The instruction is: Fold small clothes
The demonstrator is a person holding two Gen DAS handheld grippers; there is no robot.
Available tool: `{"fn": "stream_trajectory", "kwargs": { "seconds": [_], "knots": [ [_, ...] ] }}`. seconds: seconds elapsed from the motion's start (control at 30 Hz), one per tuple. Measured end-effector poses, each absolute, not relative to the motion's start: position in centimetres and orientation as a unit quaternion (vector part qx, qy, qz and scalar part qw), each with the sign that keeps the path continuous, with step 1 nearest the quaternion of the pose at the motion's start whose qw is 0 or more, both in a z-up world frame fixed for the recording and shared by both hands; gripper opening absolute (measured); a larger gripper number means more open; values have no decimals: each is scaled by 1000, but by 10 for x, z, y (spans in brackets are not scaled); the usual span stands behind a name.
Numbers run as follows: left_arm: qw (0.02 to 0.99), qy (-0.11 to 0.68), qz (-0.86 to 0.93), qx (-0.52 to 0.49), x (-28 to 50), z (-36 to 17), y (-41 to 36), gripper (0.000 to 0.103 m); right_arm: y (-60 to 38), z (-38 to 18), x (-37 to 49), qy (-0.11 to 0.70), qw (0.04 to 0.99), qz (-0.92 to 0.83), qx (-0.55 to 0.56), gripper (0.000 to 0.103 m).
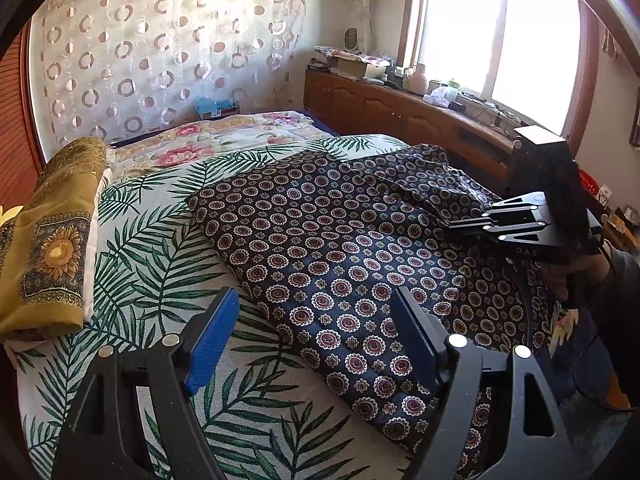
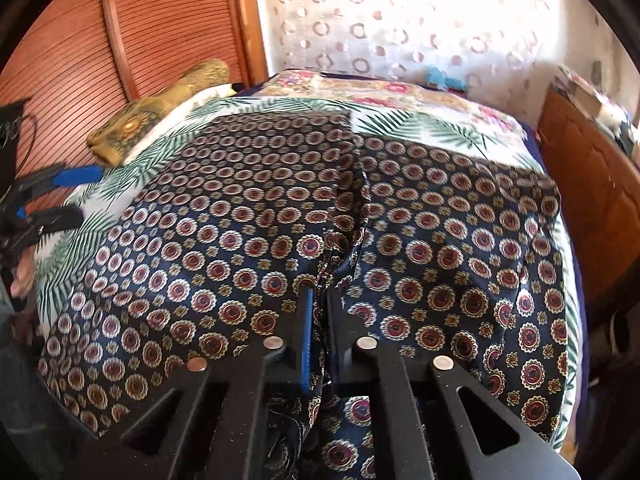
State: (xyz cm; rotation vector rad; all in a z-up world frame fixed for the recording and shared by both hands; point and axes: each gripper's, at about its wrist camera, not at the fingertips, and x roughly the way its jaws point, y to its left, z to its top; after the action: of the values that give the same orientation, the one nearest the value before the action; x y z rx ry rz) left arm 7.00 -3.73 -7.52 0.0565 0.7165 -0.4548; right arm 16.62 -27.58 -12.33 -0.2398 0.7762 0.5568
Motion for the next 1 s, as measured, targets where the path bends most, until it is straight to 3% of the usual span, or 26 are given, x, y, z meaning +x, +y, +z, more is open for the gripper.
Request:
{"fn": "stream_trajectory", "kwargs": {
  "seconds": [0.8,1.0],
  "knots": [
    [910,342,-234,23,74,-68,-53,78,-344,-103,85,316,928,182,-69,3],
    [909,341,-237,26,79,-69,-60,78,-346,-110,84,335,922,181,-62,3]
  ]
}}
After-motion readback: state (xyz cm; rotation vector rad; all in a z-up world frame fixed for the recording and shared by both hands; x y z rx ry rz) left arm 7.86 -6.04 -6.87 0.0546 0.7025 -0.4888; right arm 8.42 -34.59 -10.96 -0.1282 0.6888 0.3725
